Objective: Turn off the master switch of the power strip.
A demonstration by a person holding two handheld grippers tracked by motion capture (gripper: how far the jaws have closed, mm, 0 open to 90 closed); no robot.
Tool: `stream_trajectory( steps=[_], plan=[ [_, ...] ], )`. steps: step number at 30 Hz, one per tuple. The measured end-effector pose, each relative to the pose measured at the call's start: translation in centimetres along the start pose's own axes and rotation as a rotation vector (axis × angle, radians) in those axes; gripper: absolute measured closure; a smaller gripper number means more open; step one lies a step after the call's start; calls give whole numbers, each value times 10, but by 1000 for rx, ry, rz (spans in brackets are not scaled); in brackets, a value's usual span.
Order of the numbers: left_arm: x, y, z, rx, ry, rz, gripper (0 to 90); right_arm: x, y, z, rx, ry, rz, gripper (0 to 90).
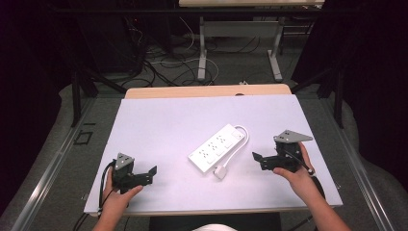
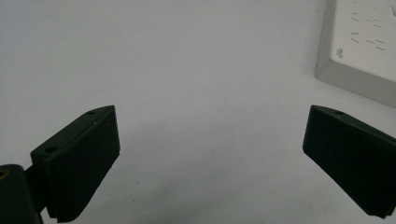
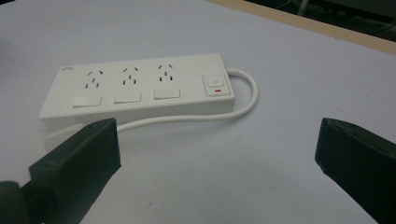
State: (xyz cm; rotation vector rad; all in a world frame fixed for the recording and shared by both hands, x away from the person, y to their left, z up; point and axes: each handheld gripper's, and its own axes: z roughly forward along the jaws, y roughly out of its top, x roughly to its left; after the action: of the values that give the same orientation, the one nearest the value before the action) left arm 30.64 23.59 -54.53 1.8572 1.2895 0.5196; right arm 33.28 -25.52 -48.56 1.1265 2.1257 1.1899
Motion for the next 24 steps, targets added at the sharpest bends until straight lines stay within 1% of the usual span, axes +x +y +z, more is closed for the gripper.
stream_trajectory(
  steps=[4, 5, 6, 8, 9, 12, 13, 14, 16, 18, 19, 20, 21, 22, 23, 24],
  plan=[
    [0, 0, 0, -2, 1, -5, 38, -3, -8, -6, -8, 3, 10, 0],
    [0, 0, 0, -3, 1, -5, 38, -4, -10, -7, -13, -8, 9, 0],
    [0, 0, 0, -3, 1, -4, 38, -6, -13, -9, -12, -3, 13, 0],
    [0, 0, 0, -4, 0, -6, 38, -7, -17, -12, -17, -7, 38, 0],
    [0, 0, 0, -5, 1, -6, 38, -9, -19, -14, -21, -3, 39, 0],
    [0, 0, 0, -4, 1, -6, 38, -12, -27, -19, -24, -20, 57, 0],
    [0, 0, 0, -4, 1, -6, 39, -13, -29, -21, -24, -35, 55, 0],
    [0, 0, 0, -5, 1, -6, 38, -15, -31, -22, -25, -32, 62, 0],
    [0, 0, 0, -6, 1, -9, 38, -17, -36, -25, -24, -48, 81, 0],
    [0, 0, 0, -6, 2, -9, 38, -19, -41, -28, -23, -54, 99, 0],
    [0, 0, 0, -7, 2, -11, 38, -21, -43, -29, -23, -50, 107, 0],
    [0, 0, 0, -6, 2, -11, 38, -22, -45, -31, -23, -63, 105, 0],
    [0, 0, 0, -5, 2, -10, 38, -23, -48, -32, -13, -62, 116, 0],
    [0, 0, 0, -6, 3, -10, 38, -25, -50, -33, -20, -70, 114, 0],
    [0, 0, 0, -6, 3, -10, 38, -26, -53, -34, -17, -70, 128, 0],
    [0, 0, 0, -6, 3, -10, 38, -28, -55, -35, -22, -74, 130, 0]
  ],
)
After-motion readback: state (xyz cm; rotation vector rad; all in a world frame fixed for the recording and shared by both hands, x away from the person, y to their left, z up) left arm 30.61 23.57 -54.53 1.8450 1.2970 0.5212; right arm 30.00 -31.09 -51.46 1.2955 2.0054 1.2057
